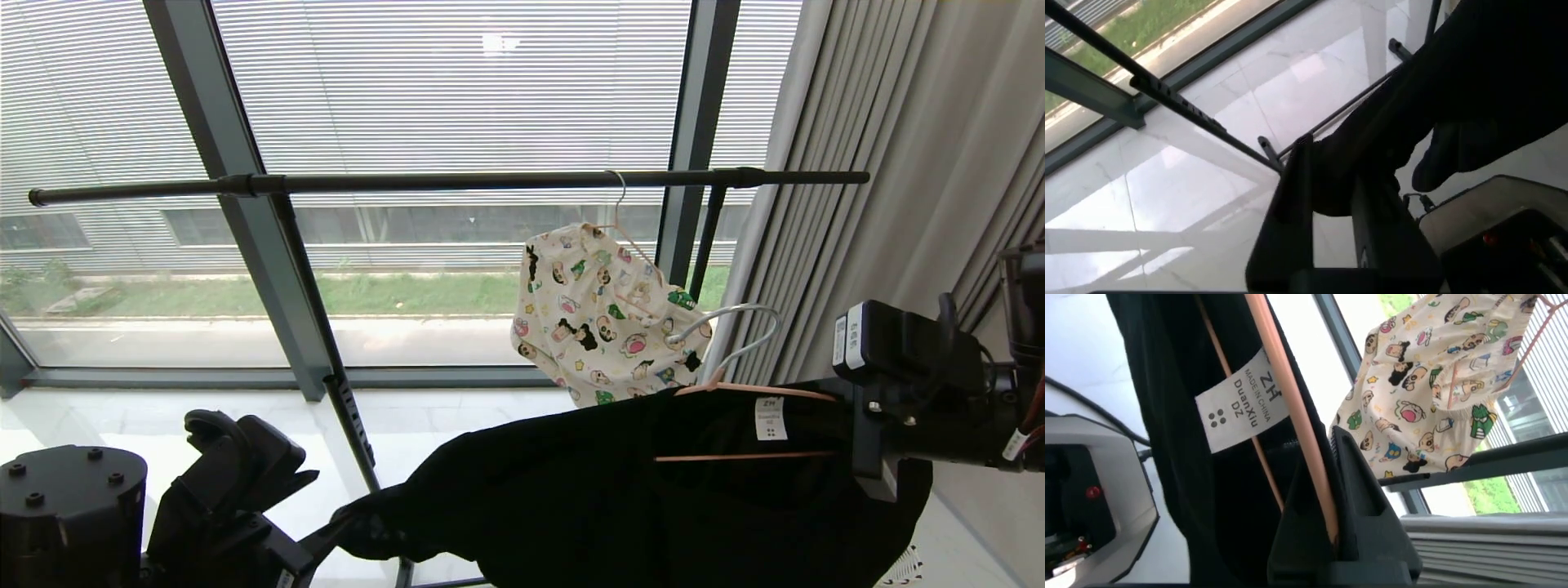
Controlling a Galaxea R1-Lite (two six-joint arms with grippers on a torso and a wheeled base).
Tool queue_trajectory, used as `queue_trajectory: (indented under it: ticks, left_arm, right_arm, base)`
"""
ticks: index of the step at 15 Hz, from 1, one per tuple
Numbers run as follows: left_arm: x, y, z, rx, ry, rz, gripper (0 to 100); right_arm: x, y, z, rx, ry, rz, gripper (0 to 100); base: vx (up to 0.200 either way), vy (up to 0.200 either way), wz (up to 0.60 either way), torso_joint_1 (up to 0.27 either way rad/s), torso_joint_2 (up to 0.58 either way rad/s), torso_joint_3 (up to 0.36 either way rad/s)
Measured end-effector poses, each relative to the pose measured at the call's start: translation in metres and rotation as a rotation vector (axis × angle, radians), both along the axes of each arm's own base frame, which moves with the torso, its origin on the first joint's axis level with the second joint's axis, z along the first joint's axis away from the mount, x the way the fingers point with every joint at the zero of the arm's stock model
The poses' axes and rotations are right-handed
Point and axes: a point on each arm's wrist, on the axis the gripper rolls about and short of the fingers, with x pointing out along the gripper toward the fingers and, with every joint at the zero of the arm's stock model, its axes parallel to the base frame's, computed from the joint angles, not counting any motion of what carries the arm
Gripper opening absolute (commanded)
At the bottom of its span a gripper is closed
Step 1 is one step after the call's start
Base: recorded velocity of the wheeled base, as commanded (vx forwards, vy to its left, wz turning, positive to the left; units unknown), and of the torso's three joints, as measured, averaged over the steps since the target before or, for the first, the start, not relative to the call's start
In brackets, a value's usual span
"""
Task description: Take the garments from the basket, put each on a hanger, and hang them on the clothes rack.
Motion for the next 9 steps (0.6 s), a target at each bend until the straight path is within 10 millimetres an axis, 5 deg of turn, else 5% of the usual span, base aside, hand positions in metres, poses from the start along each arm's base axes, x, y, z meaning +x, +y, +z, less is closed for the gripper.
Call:
queue_trajectory:
  ticks: [9]
  left_arm:
    - [-0.002, 0.007, 0.017, -0.041, -0.085, 0.055, 100]
  right_arm:
    - [-0.002, -0.008, -0.001, 0.003, 0.035, -0.257, 0]
  base:
    - [0.000, 0.000, 0.00, 0.000, 0.00, 0.000]
